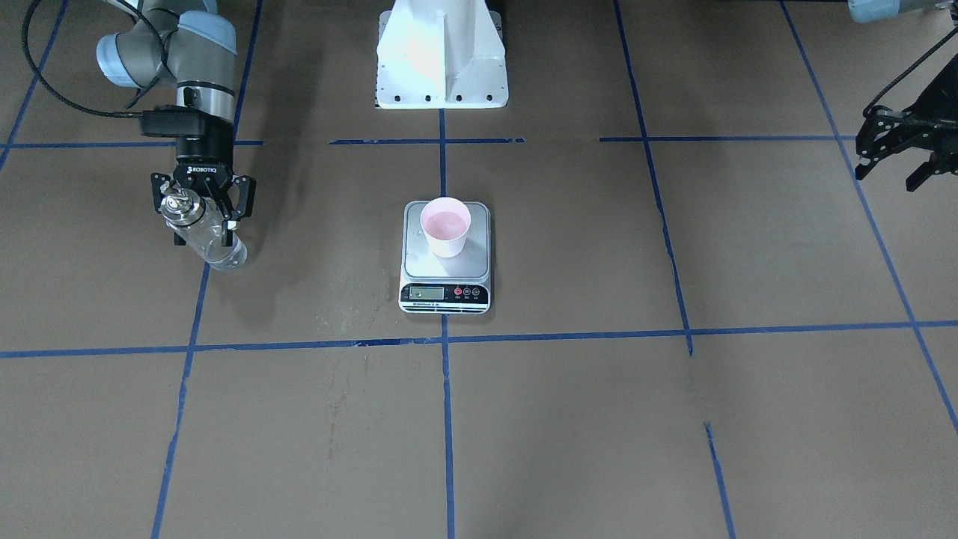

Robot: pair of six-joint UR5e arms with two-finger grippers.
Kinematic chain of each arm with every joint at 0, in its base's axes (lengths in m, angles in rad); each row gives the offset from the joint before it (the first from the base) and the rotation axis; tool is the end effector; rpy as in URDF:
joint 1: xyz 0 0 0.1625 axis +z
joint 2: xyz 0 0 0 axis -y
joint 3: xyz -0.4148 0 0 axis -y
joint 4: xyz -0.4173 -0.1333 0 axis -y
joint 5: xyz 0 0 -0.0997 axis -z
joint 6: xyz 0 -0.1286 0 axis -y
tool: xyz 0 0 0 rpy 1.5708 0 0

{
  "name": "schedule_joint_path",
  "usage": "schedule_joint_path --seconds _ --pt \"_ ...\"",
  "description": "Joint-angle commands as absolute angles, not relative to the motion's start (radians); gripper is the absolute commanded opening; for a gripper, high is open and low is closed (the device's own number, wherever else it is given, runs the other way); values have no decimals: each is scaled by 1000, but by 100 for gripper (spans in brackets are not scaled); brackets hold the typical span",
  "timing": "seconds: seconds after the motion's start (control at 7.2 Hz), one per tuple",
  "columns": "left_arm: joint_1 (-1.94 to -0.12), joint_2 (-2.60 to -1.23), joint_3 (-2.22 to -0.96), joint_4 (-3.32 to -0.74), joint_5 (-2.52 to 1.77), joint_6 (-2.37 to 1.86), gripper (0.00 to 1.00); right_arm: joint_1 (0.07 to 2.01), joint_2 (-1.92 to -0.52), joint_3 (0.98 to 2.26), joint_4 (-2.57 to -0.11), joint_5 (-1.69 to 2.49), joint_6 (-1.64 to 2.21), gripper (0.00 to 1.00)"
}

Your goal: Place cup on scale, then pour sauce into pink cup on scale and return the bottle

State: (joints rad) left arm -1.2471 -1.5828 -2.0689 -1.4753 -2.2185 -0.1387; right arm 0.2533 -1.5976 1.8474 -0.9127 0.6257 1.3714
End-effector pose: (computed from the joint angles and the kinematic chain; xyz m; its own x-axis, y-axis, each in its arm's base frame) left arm 0.1068 -0.4934 0.4272 0.7125 0.3595 -0.6026 -0.1945 0.9263 0.3226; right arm -0.4380 -0.3588 0.4418 0.7355 0.0706 0.6738 -0.6321 0.4294 0.6451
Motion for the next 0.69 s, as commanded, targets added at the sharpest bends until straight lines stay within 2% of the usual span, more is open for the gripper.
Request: schedule_joint_path --seconds 0.0,0.56 --pt "-1247 -1583 -2069 -1474 -2218 -140 70 253 -1597 1838 -913 626 1371 0" --pt "-1247 -1585 -2069 -1476 -2218 -138 70 253 -1595 1833 -913 629 1376 0"
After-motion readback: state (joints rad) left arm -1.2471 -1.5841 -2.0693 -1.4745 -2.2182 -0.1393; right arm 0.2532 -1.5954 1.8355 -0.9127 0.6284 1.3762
